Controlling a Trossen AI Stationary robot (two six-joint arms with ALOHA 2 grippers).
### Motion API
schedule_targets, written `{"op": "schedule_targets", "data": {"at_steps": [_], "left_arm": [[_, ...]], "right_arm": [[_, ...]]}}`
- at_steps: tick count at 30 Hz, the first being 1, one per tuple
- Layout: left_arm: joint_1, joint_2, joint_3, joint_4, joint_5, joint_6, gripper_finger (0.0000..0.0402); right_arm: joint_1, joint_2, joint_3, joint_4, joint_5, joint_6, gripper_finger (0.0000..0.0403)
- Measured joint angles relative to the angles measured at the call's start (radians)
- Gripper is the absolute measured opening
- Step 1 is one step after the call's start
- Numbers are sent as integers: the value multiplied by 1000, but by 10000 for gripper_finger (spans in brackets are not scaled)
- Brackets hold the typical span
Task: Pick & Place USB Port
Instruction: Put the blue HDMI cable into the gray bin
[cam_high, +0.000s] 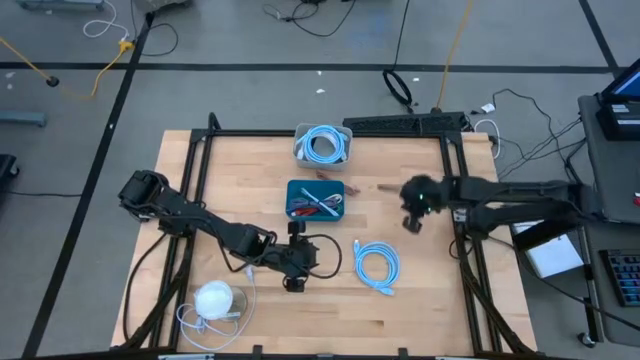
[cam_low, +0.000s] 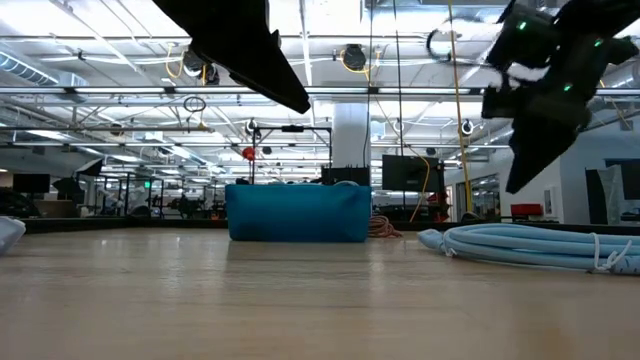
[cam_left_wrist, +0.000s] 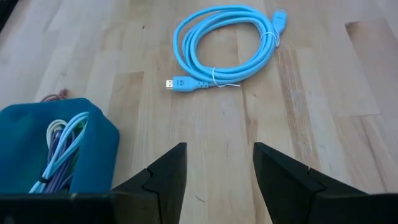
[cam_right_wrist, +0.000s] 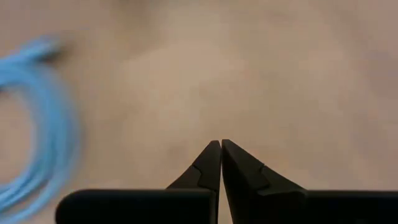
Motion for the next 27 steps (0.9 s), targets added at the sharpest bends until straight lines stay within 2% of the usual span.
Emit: {"op": "schedule_targets", "data": {"at_steps": [4, 8, 11, 13, 16, 20, 27], "left_arm": [[5, 0, 0, -2, 0, 0, 186], [16, 0, 0, -9, 0, 1, 186], [25, 0, -7, 2, 7, 0, 186], [40, 0, -19, 29, 51, -11, 186], [66, 0, -39, 75, 119, -15, 186], [85, 0, -54, 91, 131, -17, 186], [89, 0, -83, 143, 131, -1, 186]], "right_arm": [[219, 3, 2, 31, -101, -29, 6], [422, 13, 2, 38, -55, 53, 6], [529, 55, 2, 37, -46, 148, 6], [585, 95, 2, 59, -46, 195, 7], [650, 170, 8, 109, -32, 212, 7], [695, 285, 79, 118, 50, 175, 7], [707, 462, 303, -95, 167, 162, 20]]}}
